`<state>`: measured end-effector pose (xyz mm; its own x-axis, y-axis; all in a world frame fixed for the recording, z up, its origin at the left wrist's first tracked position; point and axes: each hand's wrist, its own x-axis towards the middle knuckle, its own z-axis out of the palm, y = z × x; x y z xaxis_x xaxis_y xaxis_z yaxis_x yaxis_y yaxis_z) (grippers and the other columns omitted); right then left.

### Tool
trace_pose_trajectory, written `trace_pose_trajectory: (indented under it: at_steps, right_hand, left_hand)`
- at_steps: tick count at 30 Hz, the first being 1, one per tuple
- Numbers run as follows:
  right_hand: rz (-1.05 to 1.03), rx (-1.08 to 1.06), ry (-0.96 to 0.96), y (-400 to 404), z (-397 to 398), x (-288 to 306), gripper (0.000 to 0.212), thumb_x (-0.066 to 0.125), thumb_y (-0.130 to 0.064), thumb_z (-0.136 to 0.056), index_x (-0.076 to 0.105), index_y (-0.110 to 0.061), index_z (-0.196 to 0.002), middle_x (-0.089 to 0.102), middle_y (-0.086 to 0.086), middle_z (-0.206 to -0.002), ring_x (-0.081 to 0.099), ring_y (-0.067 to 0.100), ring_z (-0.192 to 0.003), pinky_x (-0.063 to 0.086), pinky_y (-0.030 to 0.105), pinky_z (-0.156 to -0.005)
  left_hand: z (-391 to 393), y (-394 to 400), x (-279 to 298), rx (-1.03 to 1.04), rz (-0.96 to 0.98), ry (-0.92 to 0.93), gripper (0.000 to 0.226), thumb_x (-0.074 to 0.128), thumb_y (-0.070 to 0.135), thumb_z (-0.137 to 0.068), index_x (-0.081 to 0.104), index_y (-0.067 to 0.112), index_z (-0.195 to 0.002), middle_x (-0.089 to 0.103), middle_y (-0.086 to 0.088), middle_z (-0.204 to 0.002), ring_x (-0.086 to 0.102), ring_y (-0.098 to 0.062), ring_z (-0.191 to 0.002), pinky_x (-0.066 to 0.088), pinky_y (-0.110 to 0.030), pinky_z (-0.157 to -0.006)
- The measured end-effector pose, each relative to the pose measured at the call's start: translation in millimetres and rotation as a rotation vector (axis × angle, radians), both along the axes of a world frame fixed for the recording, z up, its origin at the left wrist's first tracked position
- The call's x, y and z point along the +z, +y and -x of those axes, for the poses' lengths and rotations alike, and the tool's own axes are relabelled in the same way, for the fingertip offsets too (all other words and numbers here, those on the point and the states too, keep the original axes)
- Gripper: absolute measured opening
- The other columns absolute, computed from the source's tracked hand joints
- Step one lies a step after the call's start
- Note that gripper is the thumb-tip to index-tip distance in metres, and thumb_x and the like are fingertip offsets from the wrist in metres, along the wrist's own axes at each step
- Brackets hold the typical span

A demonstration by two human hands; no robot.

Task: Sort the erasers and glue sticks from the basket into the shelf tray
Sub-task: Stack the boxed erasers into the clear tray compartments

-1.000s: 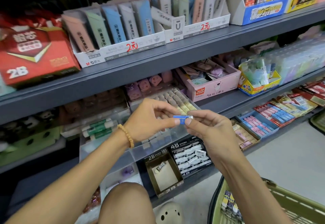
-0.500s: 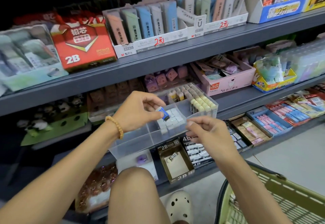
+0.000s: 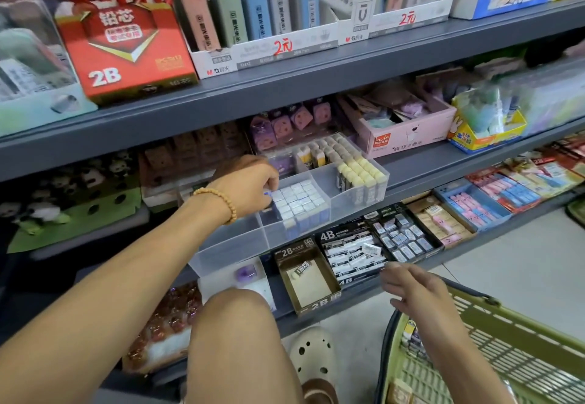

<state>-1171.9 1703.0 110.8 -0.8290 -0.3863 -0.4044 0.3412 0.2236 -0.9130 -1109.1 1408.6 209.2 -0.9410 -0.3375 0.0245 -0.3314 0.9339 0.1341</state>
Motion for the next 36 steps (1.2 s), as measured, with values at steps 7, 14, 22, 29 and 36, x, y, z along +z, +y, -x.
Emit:
trace_pose_trajectory:
  at_steps: [7, 14, 22, 29, 36]
  right_hand:
    - [-0.024, -0.029, -0.018, -3.1, 3.1, -6.7, 0.021, 0.055, -0.028, -0.101, 0.07, -0.014, -0.101, 0.074, 0.003, -0.102, 0.068, 0.017, -0.1, 0.05, 0.043, -0.097]
    - [-0.031, -0.033, -0.018, -7.6, 3.2, -3.7, 0.02, 0.053, -0.027, -0.102, 0.07, -0.016, -0.102, 0.074, 0.003, -0.103, 0.067, 0.019, -0.101, 0.05, 0.041, -0.095]
    - [-0.03, -0.023, 0.01, -8.2, 1.7, 1.1, 0.019, 0.056, -0.029, -0.1, 0.071, -0.017, -0.1, 0.074, 0.002, -0.103, 0.068, 0.02, -0.102, 0.05, 0.046, -0.1]
    - [0.009, -0.054, 0.058, 8.7, 0.0, 12.1, 0.021, 0.056, -0.03, -0.1, 0.071, -0.016, -0.101, 0.074, 0.003, -0.103, 0.068, 0.019, -0.101, 0.051, 0.044, -0.099]
    - [0.029, -0.11, 0.092, 60.8, -2.8, 7.9, 0.021, 0.054, -0.032, -0.101, 0.07, -0.019, -0.102, 0.073, -0.001, -0.101, 0.066, 0.015, -0.1, 0.051, 0.04, -0.096]
  left_hand:
    - [4.8, -2.8, 1.5, -0.083, 0.097, -0.049, 0.022, 0.071, 0.023, -0.072, 0.053, 0.034, -0.071, 0.041, 0.021, -0.07, 0.041, -0.014, -0.079, 0.049, -0.037, -0.083]
    - [3.8, -6.7, 0.2, -0.094, 0.047, -0.015, 0.016, 0.071, 0.02, -0.07, 0.061, 0.032, -0.074, 0.041, 0.02, -0.07, 0.044, -0.014, -0.076, 0.05, -0.035, -0.077]
    - [-0.3, -5.6, 4.2, -0.071, 0.03, -0.021, 0.011, 0.072, 0.027, -0.077, 0.069, 0.026, -0.088, 0.048, 0.015, -0.078, 0.05, -0.016, -0.085, 0.049, -0.034, -0.082]
    - [-27.7, 57.6, 37.6, -0.009, -0.378, 0.373, 0.005, 0.072, 0.026, -0.083, 0.073, 0.023, -0.08, 0.07, 0.013, -0.078, 0.063, -0.001, -0.073, 0.048, -0.015, -0.074]
    - [-24.7, 167.0, -8.5, 0.102, -1.037, 0.426, 0.012, 0.064, 0.018, -0.091, 0.072, 0.026, -0.086, 0.072, -0.004, -0.086, 0.07, -0.022, -0.087, 0.06, -0.033, -0.073]
